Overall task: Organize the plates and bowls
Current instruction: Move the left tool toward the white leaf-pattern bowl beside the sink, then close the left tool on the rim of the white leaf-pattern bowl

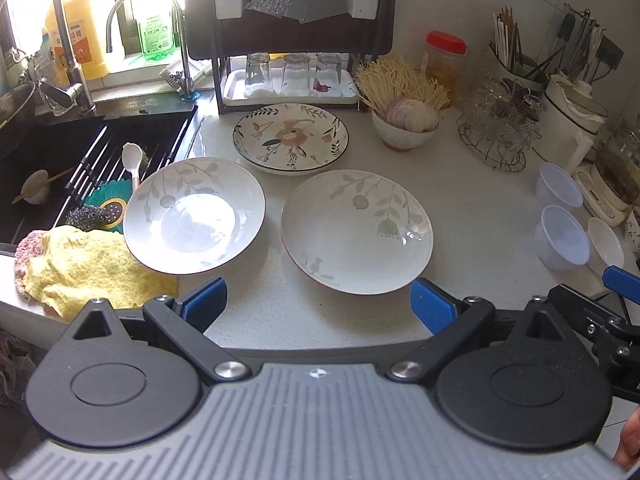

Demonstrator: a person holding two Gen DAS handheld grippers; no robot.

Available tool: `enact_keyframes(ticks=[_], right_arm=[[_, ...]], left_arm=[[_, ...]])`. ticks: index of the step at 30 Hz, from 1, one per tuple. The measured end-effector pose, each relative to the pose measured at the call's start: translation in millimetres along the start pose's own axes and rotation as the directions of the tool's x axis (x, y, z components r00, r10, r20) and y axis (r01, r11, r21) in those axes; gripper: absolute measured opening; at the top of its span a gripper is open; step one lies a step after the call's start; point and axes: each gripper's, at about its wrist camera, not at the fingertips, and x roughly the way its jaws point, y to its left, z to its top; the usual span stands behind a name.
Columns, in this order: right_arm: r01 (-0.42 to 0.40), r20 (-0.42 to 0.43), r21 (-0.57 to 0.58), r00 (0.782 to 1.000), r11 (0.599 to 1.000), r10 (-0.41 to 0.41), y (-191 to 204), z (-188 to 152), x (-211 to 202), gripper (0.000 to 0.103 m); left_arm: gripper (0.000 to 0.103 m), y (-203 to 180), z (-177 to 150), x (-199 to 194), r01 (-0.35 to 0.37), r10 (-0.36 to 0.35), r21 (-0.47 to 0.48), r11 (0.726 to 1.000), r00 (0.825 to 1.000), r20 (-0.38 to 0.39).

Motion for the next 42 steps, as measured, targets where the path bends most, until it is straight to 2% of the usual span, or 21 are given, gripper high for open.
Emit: enact_keyframes(ticks=[2, 5, 12, 19, 29, 31, 33, 36, 38, 40, 42], right_arm=[[0.035, 0.006, 0.014, 0.999, 0.999, -0.035, 12, 2, 3, 0.103], [0.036, 0.058, 0.029, 0.998, 0.999, -0.038, 24, 4, 6, 0.103], [0.069, 0.062, 0.08, 0.995, 0.994, -0.074, 59, 11, 31, 0.103], [0.119, -0.004, 0.09, 0.993, 0.989, -0.119, 103, 11, 53, 0.103], [0.078, -0.09, 0.207, 0.994, 0.975, -0.06, 158, 10, 101, 0.098], [0.064, -0.102, 0.206, 0.994, 0.976, -0.043, 170, 8, 110, 0.092], [0.048, -0.117, 0.222, 0.993, 0.974, -0.022, 178, 5, 120, 0.08], [0.024, -0.151, 0.254, 0.988, 0.967, 0.015, 187, -1, 139, 0.074], [0.008, -0.17, 0.276, 0.985, 0.961, 0.041, 190, -5, 152, 0.064], [0.001, -0.174, 0.297, 0.983, 0.955, 0.053, 192, -9, 163, 0.062], [0.015, -0.178, 0.308, 0.983, 0.951, 0.042, 194, -13, 172, 0.06]], left_arm=[[0.1, 10, 6, 9, -0.003, 0.004, 0.025, 1.0, 1.0, -0.024], [0.1, 25, 14, 18, -0.012, 0.013, 0.068, 0.998, 1.0, -0.012], [0.1, 70, 31, 32, 0.021, -0.02, 0.054, 0.998, 1.0, -0.023], [0.1, 114, 52, 57, 0.08, -0.078, 0.057, 0.995, 0.996, -0.046], [0.1, 186, 74, 98, 0.107, -0.099, 0.108, 0.988, 0.992, -0.08], [0.1, 201, 75, 107, 0.116, -0.107, 0.105, 0.988, 0.99, -0.092], [0.099, 217, 76, 116, 0.134, -0.124, 0.09, 0.987, 0.986, -0.107], [0.099, 233, 77, 132, 0.138, -0.128, 0.067, 0.988, 0.983, -0.131], [0.098, 241, 78, 144, 0.146, -0.135, 0.066, 0.987, 0.98, -0.147], [0.097, 245, 77, 155, 0.149, -0.135, 0.081, 0.986, 0.979, -0.151], [0.09, 250, 76, 167, 0.16, -0.145, 0.073, 0.984, 0.974, -0.173]])
